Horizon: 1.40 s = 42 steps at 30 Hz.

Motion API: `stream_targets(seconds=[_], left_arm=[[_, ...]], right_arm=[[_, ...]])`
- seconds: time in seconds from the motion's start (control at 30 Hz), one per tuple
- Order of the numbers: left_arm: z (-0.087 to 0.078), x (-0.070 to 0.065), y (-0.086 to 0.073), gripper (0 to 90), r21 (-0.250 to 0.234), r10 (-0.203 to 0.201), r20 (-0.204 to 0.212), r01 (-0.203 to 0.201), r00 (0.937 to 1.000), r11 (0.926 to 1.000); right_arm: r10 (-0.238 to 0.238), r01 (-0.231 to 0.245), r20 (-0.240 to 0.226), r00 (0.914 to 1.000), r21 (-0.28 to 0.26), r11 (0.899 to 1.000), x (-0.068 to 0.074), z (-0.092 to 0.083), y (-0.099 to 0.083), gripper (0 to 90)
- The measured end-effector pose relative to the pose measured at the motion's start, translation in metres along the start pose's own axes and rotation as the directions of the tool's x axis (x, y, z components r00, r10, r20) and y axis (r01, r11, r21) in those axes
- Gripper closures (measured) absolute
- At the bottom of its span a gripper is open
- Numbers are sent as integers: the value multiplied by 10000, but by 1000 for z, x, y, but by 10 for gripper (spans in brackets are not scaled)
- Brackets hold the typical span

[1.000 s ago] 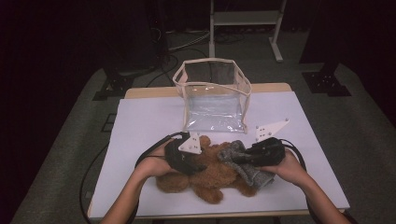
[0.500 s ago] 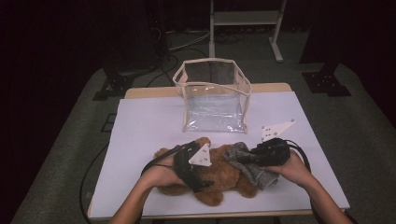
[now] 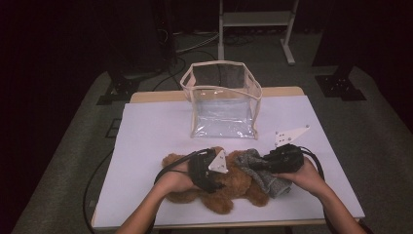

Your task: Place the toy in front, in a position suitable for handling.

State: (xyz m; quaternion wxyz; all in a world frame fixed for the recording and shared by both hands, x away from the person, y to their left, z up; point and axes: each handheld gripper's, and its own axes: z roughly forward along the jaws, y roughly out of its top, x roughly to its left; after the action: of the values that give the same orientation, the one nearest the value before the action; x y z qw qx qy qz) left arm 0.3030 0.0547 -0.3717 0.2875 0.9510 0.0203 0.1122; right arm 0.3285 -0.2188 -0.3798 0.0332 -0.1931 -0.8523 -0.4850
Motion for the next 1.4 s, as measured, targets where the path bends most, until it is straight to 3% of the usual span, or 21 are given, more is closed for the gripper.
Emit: stream_targets(seconds=[0.1, 0.23, 0.37, 0.63, 0.8, 0.93, 1.03, 1.17, 1.23, 1.3, 1.4], left_arm=[[-7, 3, -1, 499, -392, -58, 12, 58, 10000, 9992], [-19, 10, 3, 509, -1191, -416, 185, 435, 9990, 9919], [-25, 14, 19, 505, -1321, -278, 208, 303, 9994, 9908], [-4, 21, 67, 492, -1600, -47, 832, 180, 9965, 9870], [18, 28, 80, 475, -1518, -339, 904, 474, 9953, 9873], [36, 30, 76, 420, -1363, -685, 1101, 834, 9916, 9871], [38, 32, 73, 366, -1480, -954, 1168, 1123, 9886, 9826], [30, 30, 72, 270, -1373, -684, 954, 812, 9931, 9872], [22, 29, 67, 253, -1561, -725, 897, 859, 9933, 9840], [11, 27, 59, 252, -1790, -686, 859, 831, 9939, 9803], [-4, 25, 41, 256, -1754, -690, 697, 803, 9952, 9812]], right_arm=[[19, -18, 8, 10000, -114, 9999, -1, -3, 1, 796], [-15, 15, -10, 10000, -403, 9992, -2, -10, 6, 796], [-244, 255, 162, 9996, -688, 9973, 3, -29, 19, 796], [-659, 711, 744, 9951, -707, 9950, 10, -64, 38, 796], [-251, 331, 985, 9948, -803, 9962, 2, -76, 29, 796], [150, -73, 1029, 9946, -748, 9972, -5, -75, 19, 796], [72, -10, 953, 9954, -647, 9979, -4, -71, 18, 796], [-28, 41, 950, 9955, -133, 9999, -3, -59, 18, 797], [-18, 17, 968, 9953, 10, 10000, -4, -53, 16, 798], [-27, 5, 1073, 9942, 202, 9998, -6, -49, 13, 799], [142, -174, 1105, 9938, 284, 9994, -11, -46, 8, 800]])
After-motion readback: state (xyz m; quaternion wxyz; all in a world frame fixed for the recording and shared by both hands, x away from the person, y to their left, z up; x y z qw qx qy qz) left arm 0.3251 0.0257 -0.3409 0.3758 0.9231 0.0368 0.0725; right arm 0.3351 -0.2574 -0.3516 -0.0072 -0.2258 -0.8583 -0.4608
